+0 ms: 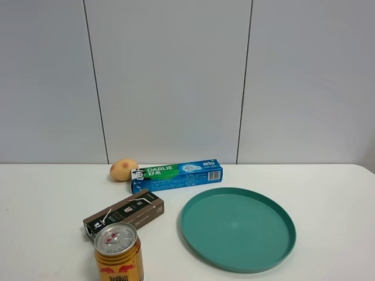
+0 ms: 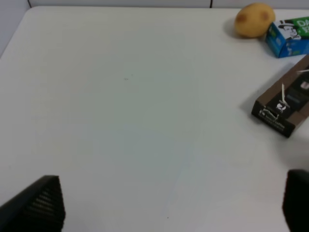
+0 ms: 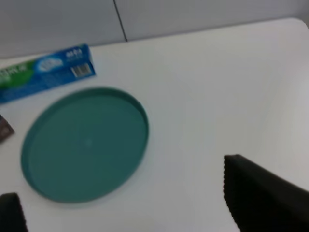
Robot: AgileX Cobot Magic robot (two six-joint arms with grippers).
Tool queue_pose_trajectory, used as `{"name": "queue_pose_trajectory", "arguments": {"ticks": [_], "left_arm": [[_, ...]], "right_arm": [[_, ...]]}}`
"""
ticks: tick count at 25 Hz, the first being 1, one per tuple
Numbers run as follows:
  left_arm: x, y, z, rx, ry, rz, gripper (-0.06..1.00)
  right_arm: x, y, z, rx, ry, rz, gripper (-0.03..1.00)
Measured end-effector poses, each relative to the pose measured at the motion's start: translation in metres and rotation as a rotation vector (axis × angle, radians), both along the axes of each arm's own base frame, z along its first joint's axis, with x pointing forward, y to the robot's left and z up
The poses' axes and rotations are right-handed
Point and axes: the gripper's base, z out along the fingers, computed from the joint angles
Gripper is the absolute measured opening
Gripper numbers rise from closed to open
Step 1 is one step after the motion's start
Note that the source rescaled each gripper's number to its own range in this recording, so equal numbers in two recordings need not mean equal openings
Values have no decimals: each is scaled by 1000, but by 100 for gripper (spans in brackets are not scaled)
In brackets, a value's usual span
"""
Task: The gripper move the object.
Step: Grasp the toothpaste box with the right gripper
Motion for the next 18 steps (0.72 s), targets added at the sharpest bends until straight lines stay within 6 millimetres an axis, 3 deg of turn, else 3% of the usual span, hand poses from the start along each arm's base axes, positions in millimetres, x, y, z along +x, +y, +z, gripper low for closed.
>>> {"name": "queue_pose_trajectory", "arguments": {"ticks": [3,5,11,15,18], "left_arm": [[0,0,0,0,0,0,100],[0,0,0,0,0,0,100],[0,0,0,0,0,0,100],[0,0,0,0,0,0,100],[0,0,0,0,0,0,100]], "right_arm": [[3,4,24,-15,-93,55,93],[7,7,41,-25,-135,87,98],[30,15,103,-102,-204,177,100],[60,22,149,-141,-240,248,100],[95,31,174,-115,-198,319,100]]}}
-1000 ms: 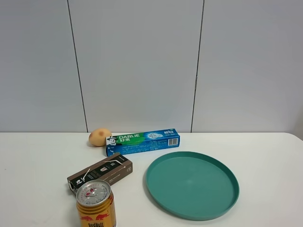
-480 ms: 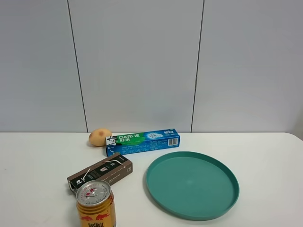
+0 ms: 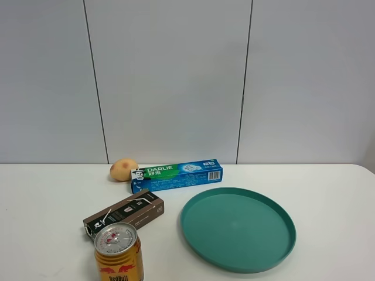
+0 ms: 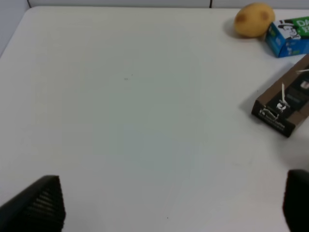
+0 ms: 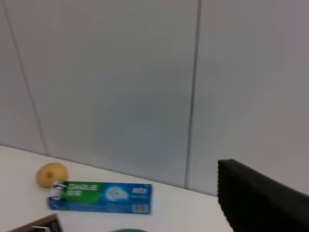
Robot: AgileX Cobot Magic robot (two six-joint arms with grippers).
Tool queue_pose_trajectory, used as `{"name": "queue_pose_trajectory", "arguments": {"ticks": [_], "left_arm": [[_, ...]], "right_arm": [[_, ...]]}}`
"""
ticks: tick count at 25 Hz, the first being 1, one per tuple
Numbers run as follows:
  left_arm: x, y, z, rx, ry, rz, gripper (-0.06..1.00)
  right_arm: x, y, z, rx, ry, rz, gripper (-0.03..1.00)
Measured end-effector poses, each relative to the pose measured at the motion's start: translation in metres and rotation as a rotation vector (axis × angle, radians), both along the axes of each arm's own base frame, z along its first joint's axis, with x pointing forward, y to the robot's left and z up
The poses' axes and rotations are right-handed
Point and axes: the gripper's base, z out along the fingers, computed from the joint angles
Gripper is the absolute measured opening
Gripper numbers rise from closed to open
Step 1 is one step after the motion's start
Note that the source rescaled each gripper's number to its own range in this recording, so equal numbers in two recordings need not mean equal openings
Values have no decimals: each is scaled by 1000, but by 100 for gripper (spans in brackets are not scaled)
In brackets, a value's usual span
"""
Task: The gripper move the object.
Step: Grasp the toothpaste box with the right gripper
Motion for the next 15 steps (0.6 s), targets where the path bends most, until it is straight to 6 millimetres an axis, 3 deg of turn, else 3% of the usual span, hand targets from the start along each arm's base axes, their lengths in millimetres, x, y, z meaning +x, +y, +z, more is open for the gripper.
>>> {"name": "queue_pose_trajectory", "arguments": {"ticks": [4,9,11,15], "left_arm": [[0,0,0,0,0,0,100],[0,0,0,0,0,0,100],[0,0,0,0,0,0,100],[0,0,0,0,0,0,100]], "right_arm": [[48,8,22,-3,49,57,100],[110,23,34,-10,140,161,98],[131,40,36,-16,159,231,95],[172,97,23,-86,201,384,93]]}}
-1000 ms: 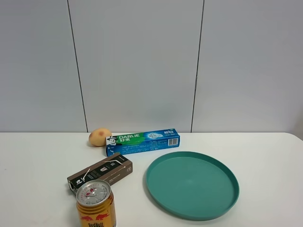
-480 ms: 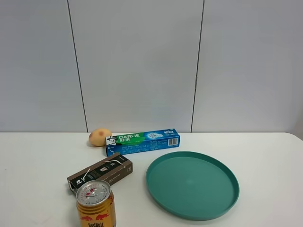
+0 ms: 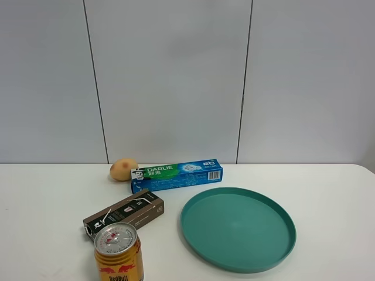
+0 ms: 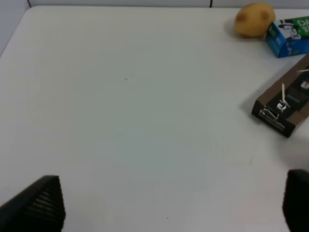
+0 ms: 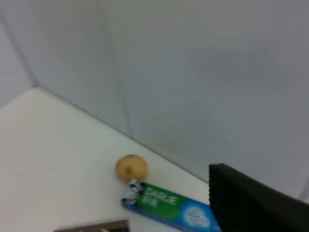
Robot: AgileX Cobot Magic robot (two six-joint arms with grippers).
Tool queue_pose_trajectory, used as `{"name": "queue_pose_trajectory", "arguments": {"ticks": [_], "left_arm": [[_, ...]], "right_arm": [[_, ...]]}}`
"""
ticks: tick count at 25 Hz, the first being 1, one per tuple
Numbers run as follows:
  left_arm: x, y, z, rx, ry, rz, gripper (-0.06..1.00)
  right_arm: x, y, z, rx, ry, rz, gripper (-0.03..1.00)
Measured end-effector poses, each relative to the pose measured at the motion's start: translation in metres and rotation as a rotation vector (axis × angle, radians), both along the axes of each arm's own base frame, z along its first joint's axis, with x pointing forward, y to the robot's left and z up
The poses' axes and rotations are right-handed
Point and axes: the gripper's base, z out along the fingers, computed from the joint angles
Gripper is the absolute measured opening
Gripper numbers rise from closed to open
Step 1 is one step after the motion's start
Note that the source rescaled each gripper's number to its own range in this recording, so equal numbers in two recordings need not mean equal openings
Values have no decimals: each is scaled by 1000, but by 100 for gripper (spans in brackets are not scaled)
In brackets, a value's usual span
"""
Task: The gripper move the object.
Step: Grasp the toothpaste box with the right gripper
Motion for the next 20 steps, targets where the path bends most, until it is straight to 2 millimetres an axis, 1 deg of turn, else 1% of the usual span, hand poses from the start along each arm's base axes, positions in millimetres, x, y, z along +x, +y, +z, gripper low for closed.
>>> {"name": "queue_pose_trajectory", "arguments": {"ticks": [2,4,5,6,8,9,11,12,15,16,18,20], "left_arm": [[0,0,0,0,0,0,100],[0,0,0,0,0,0,100],[0,0,0,0,0,0,100],[0,0,0,0,0,0,100],[0,0,0,0,0,0,100],[0,0,0,0,0,0,100],[0,0,0,0,0,0,100],[0,0,0,0,0,0,100],[0,0,0,0,0,0,100],[0,0,0,0,0,0,100],[0,0,0,0,0,0,100],[0,0,0,0,0,0,100]], "right_arm": [[19,35,-16,-64,22,54,93],[37,67,-33,-129,46,61,92],[48,87,-46,-163,73,55,92],[56,101,-53,-175,88,33,92],[74,130,-77,-227,114,-16,92],[81,141,-88,-252,120,-34,92],[93,163,-114,-307,131,-58,92],[99,175,-131,-327,150,-61,92],[111,197,-170,-321,219,-90,92],[116,204,-186,-307,257,-115,92],[125,210,-207,-277,307,-175,92],[134,213,-228,-295,321,-225,92]]}}
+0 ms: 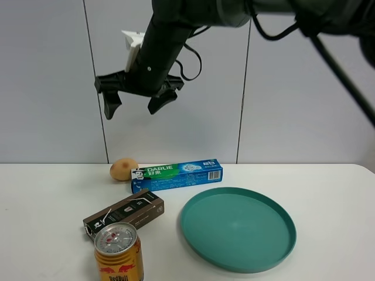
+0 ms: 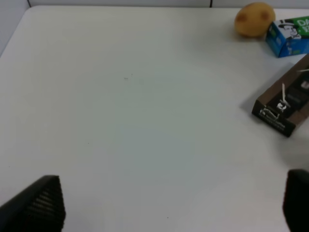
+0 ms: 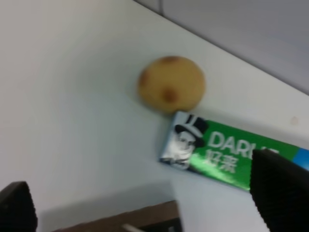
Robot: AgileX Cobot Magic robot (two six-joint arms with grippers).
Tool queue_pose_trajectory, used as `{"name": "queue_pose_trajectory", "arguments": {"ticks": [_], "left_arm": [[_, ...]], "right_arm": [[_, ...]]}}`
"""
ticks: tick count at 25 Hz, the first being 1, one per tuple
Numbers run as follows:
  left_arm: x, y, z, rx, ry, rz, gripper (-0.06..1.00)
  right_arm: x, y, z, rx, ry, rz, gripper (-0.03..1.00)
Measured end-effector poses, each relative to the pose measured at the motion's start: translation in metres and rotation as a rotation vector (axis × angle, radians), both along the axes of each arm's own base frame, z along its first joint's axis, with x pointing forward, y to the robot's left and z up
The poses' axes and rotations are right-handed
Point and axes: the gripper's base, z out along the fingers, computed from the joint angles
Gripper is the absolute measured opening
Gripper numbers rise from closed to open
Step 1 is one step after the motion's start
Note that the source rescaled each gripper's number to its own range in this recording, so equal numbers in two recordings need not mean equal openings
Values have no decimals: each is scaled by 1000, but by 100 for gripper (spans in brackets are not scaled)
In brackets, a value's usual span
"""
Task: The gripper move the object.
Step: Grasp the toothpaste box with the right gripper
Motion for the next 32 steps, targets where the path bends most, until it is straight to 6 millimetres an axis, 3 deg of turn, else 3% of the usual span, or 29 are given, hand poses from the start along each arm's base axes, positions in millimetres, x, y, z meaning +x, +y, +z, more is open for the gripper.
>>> {"name": "queue_pose_trajectory", "arguments": {"ticks": [5,17,22,32], "left_arm": [[0,0,0,0,0,0,100],[0,0,0,-1,0,-1,100],[0,0,0,-2,0,-1,100],[0,0,0,-1,0,0,100]], "right_arm": [[14,-3,-31,-149,-58,-20,92],[46,-33,-64,-515,-220,264,92],[58,-41,-78,-543,-244,293,91],[63,-38,-112,-537,-208,355,91]]}}
